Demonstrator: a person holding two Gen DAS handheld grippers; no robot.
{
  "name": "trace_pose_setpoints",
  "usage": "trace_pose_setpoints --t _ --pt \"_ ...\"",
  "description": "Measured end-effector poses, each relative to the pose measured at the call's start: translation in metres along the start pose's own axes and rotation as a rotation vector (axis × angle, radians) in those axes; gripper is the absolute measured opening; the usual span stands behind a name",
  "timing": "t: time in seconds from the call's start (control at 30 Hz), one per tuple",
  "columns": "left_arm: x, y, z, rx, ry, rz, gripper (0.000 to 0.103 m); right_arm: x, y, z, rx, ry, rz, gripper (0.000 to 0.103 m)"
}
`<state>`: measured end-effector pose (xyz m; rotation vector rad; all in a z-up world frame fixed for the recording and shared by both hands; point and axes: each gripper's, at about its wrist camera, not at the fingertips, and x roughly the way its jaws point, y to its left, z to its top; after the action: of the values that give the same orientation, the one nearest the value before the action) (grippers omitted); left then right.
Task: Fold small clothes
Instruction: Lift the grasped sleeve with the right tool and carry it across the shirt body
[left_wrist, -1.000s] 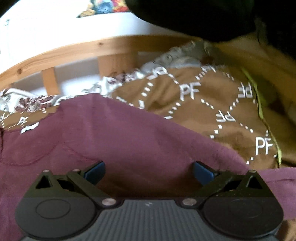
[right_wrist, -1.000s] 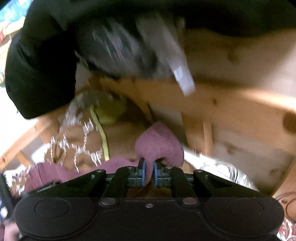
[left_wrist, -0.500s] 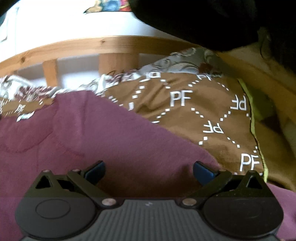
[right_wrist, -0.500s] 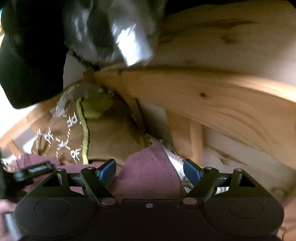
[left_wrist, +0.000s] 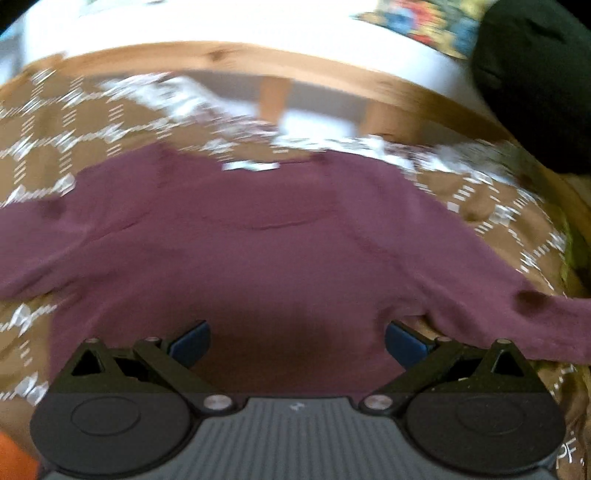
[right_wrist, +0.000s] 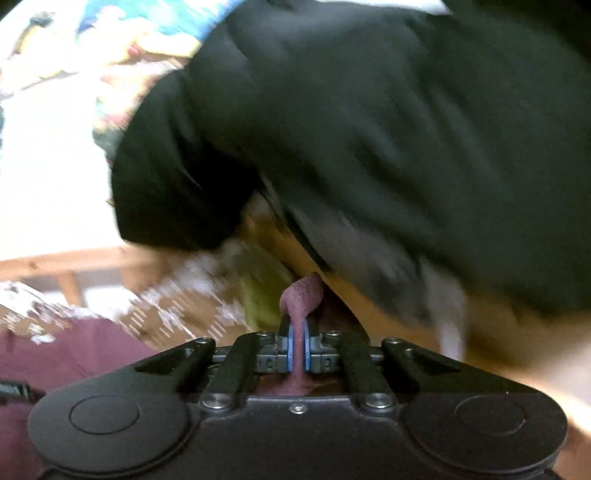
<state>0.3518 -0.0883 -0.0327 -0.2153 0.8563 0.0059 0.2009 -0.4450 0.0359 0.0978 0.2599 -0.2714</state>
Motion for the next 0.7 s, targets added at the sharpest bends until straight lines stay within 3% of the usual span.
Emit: trace_pose_setpoints --t 0.13,0.3,0.5,0.57,0.7 --pt "-0.018 0.043 0.005 -0.086 -0.004 0.025 0.103 -0.019 0.046 0.023 0.005 -0.068 0.186 0.005" --pt "-0.042 0.087 0.009 -0.126 -0.029 0.105 0.103 -0.038 0.119 0.021 -0.075 -0.082 0.467 0.005" --pt "-0.063 0.137 0.012 -0.191 -0.042 0.184 0.103 -0.056 0.218 -0.031 -0.343 -0.038 0.771 0.005" --pt "-0.062 0.153 0.010 -0.223 -0.037 0.200 0.103 -0.058 0.238 -0.051 -0.385 -0.008 0.827 0.005" --pt "-0.058 0.185 -0.003 -0.287 -0.015 0.242 0.103 -0.051 0.264 -0.083 -0.418 0.142 0.907 0.007"
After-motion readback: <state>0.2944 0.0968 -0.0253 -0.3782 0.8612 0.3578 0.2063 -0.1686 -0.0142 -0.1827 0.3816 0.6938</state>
